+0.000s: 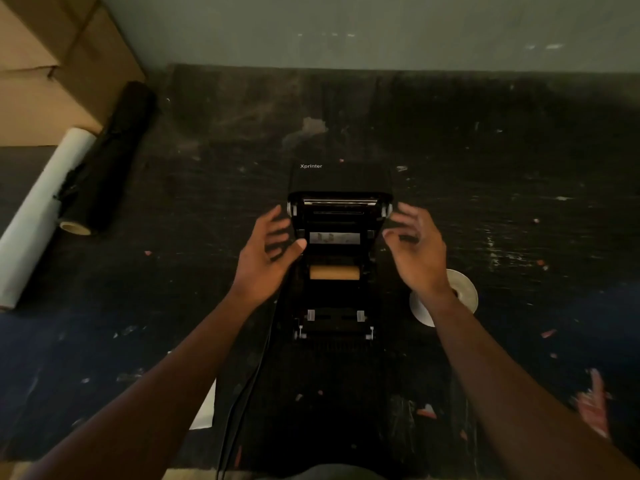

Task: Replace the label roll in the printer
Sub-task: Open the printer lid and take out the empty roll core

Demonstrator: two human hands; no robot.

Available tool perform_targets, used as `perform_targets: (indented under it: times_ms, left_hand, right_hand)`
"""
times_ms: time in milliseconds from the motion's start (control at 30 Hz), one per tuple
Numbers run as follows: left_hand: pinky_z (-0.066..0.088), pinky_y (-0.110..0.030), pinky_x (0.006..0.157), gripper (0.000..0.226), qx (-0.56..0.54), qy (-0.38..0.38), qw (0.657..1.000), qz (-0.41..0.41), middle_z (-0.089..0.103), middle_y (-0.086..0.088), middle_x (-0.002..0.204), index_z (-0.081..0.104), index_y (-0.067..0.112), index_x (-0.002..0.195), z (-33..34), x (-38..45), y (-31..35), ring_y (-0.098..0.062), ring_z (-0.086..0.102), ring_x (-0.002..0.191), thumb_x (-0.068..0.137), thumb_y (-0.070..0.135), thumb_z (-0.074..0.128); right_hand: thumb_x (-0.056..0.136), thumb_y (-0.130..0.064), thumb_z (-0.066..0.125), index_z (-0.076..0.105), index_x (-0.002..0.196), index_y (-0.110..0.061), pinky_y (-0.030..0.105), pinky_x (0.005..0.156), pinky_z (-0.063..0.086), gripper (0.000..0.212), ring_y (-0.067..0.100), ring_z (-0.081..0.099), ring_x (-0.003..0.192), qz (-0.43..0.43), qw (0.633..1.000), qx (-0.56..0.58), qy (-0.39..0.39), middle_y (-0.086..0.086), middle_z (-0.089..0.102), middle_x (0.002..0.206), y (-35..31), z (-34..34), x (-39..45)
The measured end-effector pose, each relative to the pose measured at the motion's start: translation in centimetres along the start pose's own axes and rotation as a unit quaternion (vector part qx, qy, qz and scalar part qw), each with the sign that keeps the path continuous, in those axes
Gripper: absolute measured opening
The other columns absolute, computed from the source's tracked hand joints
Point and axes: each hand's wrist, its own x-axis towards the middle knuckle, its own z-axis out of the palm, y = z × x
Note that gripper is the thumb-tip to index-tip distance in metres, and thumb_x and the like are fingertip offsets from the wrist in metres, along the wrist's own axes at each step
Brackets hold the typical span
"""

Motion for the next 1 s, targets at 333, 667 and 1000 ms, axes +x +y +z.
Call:
perform_targets:
  times_ms: [333,667,1000]
  left_hand:
    - [0.058,-0.037,0.093,0.054,0.278,-0.114,0.953,0.036,0.048,0.001,0.129,0.064,0.024,0.134,2.5,-0.5,-4.3,-0.016,0.06,0.103,0.084,0.029,0.084]
    - [0.057,-0.022,0.089,0.027,0.028,-0.097,0.994,-0.046,0.08,0.009,0.103,0.076,0.028,0.116,0.9,-1.0,-1.0,-0.005,0.075,0.102,0.09,0.022,0.08]
    - [0.064,-0.034,0.083,0.026,-0.175,-0.042,0.965,-0.193,0.083,-0.003,0.105,0.081,0.038,0.103,5.2,-13.6,-2.4,-0.02,0.08,0.101,0.077,0.04,0.084]
  right_hand:
    - [0.079,-0.028,0.085,0.066,0.129,-0.031,0.044,0.1,0.05,0.054,0.023,0.057,0.119,-0.037,0.924,-0.293,-0.241,0.0,0.054,0.117,4.8,2.1,0.4]
    - [0.09,-0.016,0.078,0.069,0.13,-0.03,0.051,0.109,0.049,0.043,0.017,0.065,0.12,0.045,0.971,-0.019,-0.234,0.0,0.071,0.127,2.4,0.1,-1.0]
    - [0.09,-0.014,0.075,0.076,0.122,-0.02,0.04,0.092,0.061,0.032,0.024,0.075,0.107,0.216,0.936,0.245,-0.133,0.007,0.079,0.114,6.1,-3.9,-15.9]
